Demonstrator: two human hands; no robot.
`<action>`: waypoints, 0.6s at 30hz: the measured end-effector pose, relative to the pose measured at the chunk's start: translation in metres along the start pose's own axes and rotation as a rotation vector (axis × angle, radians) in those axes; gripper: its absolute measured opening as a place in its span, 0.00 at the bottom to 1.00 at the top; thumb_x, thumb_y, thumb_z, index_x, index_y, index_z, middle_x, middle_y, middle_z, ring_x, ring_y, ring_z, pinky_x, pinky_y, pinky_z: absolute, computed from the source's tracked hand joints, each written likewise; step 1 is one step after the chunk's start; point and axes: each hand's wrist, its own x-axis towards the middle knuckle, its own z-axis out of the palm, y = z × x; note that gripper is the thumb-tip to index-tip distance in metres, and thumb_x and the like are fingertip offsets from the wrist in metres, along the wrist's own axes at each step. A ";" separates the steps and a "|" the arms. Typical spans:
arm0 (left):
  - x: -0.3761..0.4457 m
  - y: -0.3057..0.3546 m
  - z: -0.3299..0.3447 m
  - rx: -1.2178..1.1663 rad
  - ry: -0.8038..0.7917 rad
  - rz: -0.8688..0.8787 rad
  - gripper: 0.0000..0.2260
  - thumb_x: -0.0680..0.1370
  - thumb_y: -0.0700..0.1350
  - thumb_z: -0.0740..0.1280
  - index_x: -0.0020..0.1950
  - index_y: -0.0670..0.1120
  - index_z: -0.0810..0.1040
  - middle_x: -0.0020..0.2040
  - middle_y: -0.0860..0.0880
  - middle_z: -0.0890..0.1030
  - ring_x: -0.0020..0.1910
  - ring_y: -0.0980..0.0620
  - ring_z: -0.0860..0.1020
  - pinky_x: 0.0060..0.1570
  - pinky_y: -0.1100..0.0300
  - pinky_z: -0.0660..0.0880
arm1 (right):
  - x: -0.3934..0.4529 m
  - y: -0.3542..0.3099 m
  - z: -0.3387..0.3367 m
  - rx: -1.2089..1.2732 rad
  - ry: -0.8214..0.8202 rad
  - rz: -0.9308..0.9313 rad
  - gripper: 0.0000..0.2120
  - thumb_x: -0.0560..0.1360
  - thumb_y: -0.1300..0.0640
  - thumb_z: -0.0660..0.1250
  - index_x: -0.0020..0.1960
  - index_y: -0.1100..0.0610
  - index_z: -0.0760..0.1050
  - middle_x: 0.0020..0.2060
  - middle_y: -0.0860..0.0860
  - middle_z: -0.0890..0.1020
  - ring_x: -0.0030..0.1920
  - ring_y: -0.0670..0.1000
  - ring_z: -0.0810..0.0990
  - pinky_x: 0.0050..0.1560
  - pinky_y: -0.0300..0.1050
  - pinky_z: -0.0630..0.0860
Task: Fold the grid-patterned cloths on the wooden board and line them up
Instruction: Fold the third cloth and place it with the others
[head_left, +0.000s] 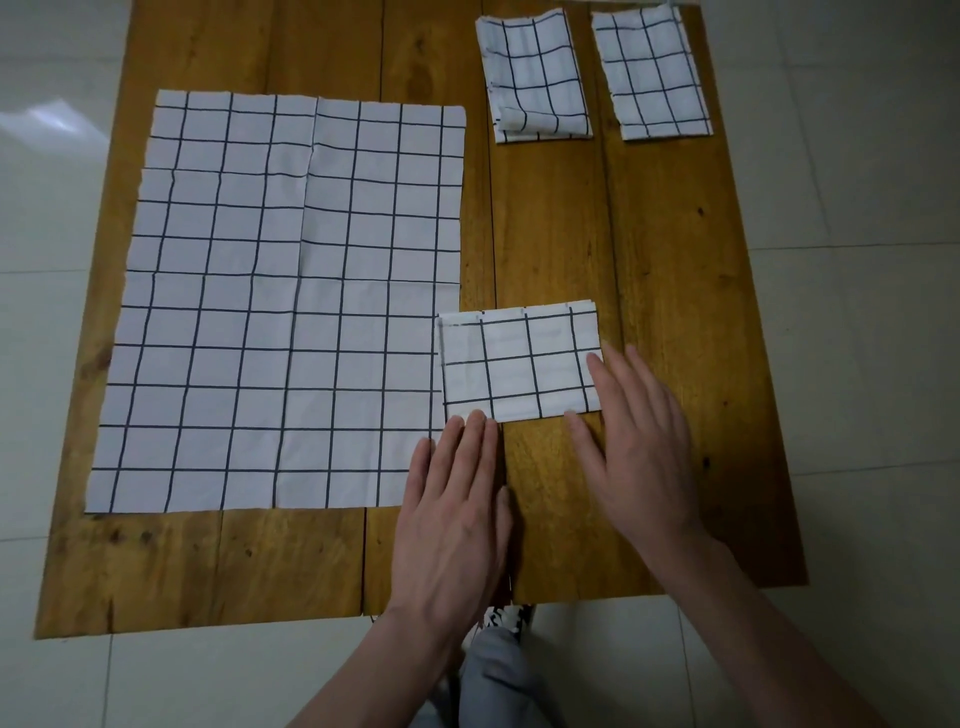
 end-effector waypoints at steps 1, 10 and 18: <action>0.001 0.000 0.000 0.012 -0.001 0.004 0.28 0.86 0.53 0.54 0.85 0.45 0.57 0.84 0.45 0.61 0.84 0.46 0.56 0.80 0.44 0.54 | 0.008 -0.001 0.000 0.012 -0.016 -0.025 0.26 0.86 0.49 0.61 0.81 0.57 0.64 0.81 0.53 0.65 0.82 0.53 0.59 0.79 0.58 0.61; 0.010 -0.002 -0.010 0.050 -0.005 0.021 0.27 0.85 0.52 0.55 0.83 0.45 0.63 0.83 0.44 0.63 0.84 0.44 0.56 0.81 0.40 0.51 | 0.065 -0.020 -0.012 0.028 -0.209 -0.052 0.31 0.82 0.46 0.66 0.81 0.54 0.63 0.75 0.52 0.71 0.75 0.54 0.67 0.74 0.52 0.63; 0.014 0.008 -0.015 0.017 -0.005 -0.077 0.25 0.86 0.56 0.56 0.81 0.45 0.66 0.78 0.42 0.70 0.77 0.41 0.67 0.76 0.44 0.66 | 0.053 -0.031 -0.021 0.116 -0.280 0.316 0.23 0.78 0.43 0.70 0.68 0.52 0.72 0.63 0.52 0.75 0.65 0.55 0.71 0.64 0.52 0.70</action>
